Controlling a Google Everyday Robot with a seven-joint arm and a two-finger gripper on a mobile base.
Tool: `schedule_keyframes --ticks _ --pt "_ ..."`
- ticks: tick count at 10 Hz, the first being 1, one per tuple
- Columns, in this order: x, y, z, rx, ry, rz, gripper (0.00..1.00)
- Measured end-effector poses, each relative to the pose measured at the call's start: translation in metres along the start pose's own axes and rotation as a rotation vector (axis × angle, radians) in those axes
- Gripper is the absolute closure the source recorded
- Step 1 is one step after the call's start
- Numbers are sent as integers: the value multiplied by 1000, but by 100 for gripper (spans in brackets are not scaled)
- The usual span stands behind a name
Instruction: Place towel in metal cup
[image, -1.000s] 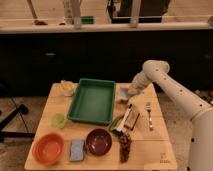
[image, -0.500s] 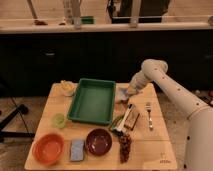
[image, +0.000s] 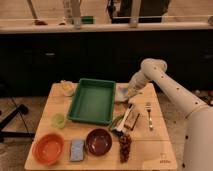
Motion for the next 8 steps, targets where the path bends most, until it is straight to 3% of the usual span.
schedule_keyframes --ticks 5,8 --pt "-6 1 -3 -6 11 -8 23" --pt "-6 0 -15 13 -3 -8 23"
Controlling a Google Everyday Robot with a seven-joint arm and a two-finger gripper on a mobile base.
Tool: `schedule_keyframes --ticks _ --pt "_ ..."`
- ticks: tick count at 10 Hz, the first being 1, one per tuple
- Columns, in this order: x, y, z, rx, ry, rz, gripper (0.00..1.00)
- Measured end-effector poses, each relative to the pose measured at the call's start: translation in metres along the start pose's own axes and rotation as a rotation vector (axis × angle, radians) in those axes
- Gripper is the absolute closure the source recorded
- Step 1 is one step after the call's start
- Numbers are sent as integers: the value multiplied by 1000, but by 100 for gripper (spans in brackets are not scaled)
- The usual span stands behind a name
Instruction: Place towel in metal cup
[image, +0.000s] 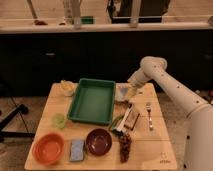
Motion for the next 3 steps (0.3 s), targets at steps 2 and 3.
schedule_keyframes --ticks 2,3 --pt "8 1 -13 18 -11 11 23" --pt "10 2 -16 23 -15 14 23"
